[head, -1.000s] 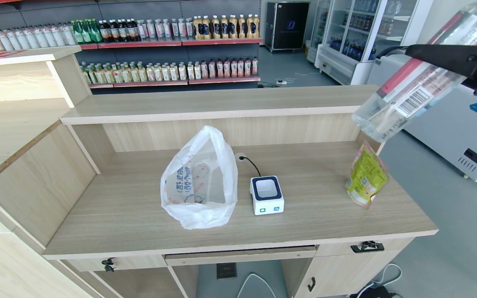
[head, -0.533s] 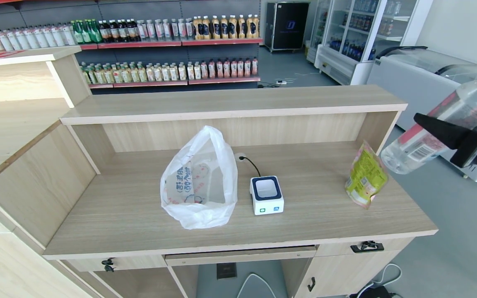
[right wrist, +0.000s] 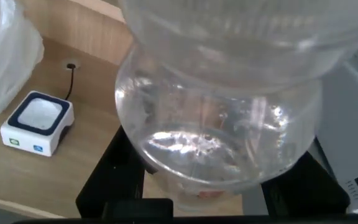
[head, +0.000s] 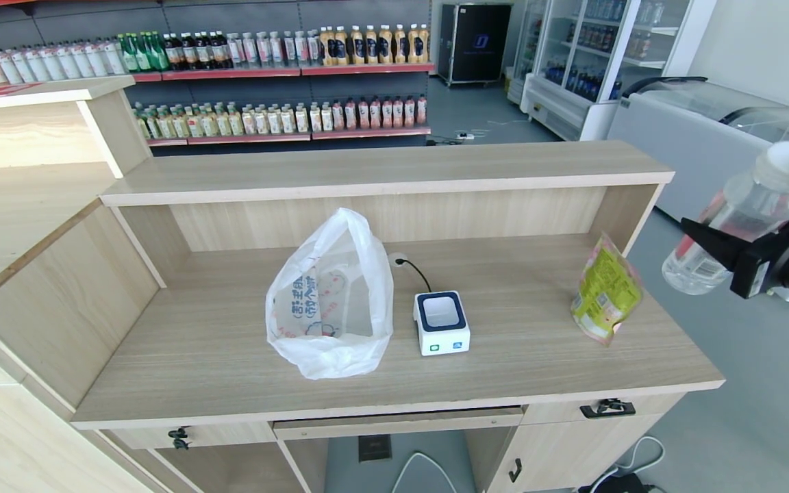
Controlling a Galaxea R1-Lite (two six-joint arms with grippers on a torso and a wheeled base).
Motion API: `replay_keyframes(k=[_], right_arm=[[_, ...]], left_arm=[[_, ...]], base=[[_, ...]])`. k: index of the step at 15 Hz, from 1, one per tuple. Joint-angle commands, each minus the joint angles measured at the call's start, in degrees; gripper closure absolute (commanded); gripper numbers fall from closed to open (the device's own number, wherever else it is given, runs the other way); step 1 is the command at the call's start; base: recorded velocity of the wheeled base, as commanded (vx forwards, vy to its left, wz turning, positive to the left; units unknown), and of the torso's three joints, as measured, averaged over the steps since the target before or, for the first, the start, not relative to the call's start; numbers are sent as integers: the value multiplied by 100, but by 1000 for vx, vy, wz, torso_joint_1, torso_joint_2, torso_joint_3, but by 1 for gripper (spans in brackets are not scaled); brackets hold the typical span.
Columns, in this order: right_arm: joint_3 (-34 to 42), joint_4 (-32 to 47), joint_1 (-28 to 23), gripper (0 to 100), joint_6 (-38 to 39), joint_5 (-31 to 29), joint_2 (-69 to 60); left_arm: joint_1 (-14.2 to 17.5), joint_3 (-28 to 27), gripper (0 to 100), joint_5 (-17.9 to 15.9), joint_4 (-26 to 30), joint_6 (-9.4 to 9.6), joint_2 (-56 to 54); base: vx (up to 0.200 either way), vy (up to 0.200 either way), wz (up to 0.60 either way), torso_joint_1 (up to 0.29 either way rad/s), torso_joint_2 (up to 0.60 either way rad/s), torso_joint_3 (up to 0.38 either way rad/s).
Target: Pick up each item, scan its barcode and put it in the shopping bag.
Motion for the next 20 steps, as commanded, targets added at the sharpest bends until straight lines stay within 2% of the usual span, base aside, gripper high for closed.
replay_keyframes(k=[1, 2, 10, 16, 20], right_arm=[[-28, -22, -64, 100, -331, -7, 93], [-54, -39, -222, 100, -788, 28, 102], [-397, -154, -248, 100, -902, 19, 559], [-748, -839, -239, 100, -1333, 28, 1614], [-1021, -1375, -46, 100, -1298, 54, 2387]], left_arm=[[4, 0, 0, 2, 0, -1, 0], [4, 0, 0, 2, 0, -1, 0], [4, 0, 0, 2, 0, -1, 0], [4, 0, 0, 2, 0, -1, 0], [4, 0, 0, -7, 0, -1, 0]], base=[[0, 0, 0, 0, 0, 0], [0, 0, 600, 2, 7, 2], [0, 0, 600, 1, 1, 2], [0, 0, 0, 0, 0, 0], [0, 0, 0, 0, 0, 0]])
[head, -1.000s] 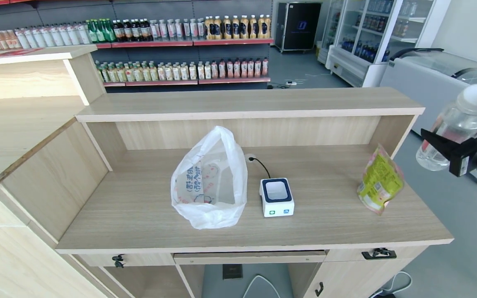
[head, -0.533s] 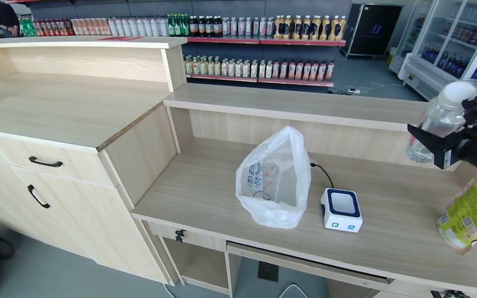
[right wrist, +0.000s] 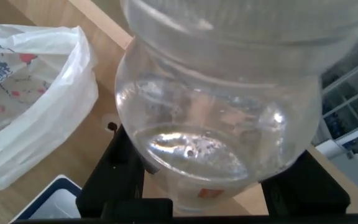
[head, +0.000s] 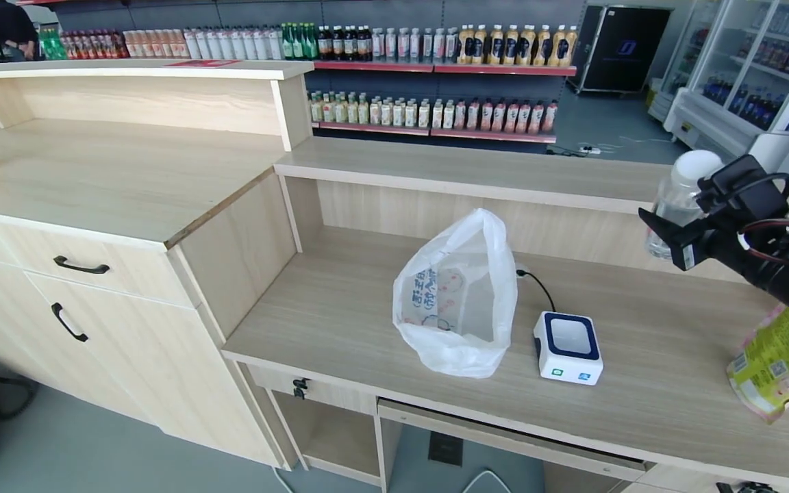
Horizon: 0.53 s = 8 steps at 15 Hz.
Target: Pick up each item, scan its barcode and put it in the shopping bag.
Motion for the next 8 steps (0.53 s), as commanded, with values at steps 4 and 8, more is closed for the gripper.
replay_keyframes(k=[4, 8], right_arm=[[-533, -824, 292, 100, -332, 722, 1232], [-497, -1439, 301, 100, -640, 1056, 1864]], left_arm=[[4, 0, 0, 4, 0, -4, 0], [4, 0, 0, 4, 0, -4, 0]], base=[[0, 0, 0, 0, 0, 0], [0, 0, 0, 0, 0, 0]])
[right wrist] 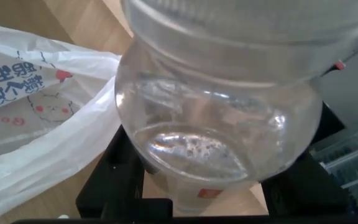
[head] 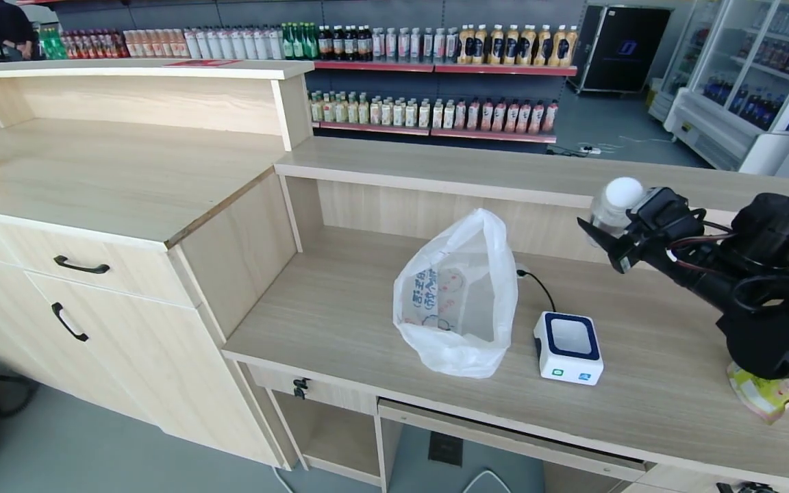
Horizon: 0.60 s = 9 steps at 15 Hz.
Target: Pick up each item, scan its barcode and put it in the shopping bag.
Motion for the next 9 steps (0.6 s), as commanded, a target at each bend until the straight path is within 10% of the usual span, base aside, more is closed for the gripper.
replay_keyframes(k=[1, 9], right_arm=[[23, -153, 16, 100, -12, 23, 573], [-21, -1155, 315, 100, -117, 40, 1487]], left_arm=[[-1, 0, 0, 4, 0, -1, 0], [-1, 0, 0, 4, 0, -1, 0]], base=[[0, 0, 0, 0, 0, 0], [0, 0, 0, 0, 0, 0]])
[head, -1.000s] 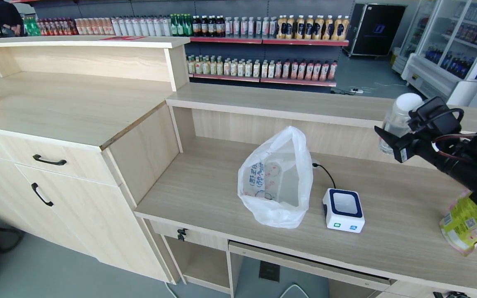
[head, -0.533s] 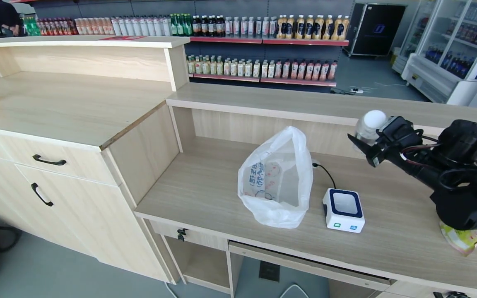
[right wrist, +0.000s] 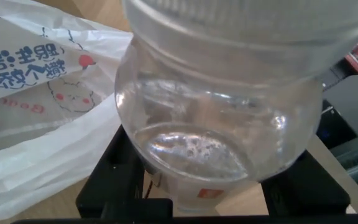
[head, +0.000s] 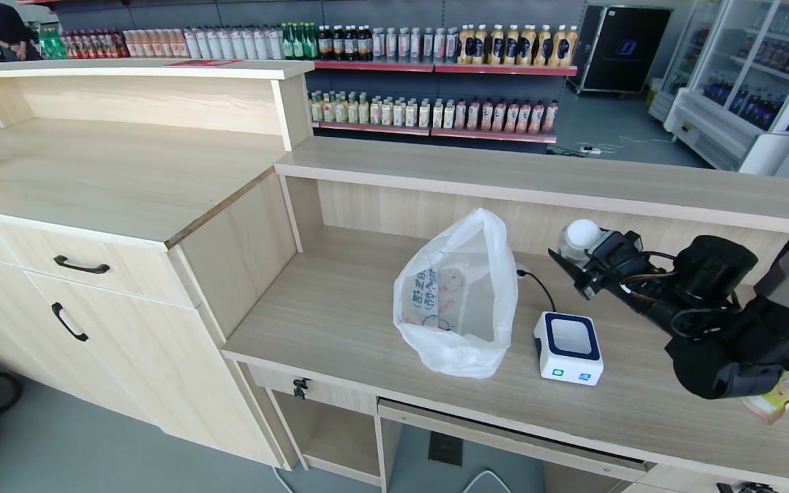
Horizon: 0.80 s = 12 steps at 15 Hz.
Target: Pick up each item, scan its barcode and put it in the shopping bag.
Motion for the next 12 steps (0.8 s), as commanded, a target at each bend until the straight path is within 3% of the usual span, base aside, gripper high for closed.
replay_keyframes(k=[1, 9, 12], right_arm=[[9, -56, 110, 100, -64, 5, 355], [-9, -56, -128, 100, -108, 427, 654], [-62, -56, -312, 100, -108, 1016, 760]], left_arm=[[1, 0, 0, 2, 0, -1, 0], [1, 0, 0, 2, 0, -1, 0], [1, 0, 0, 2, 0, -1, 0]], base=[[0, 0, 0, 0, 0, 0], [0, 0, 0, 0, 0, 0], [0, 0, 0, 0, 0, 0]])
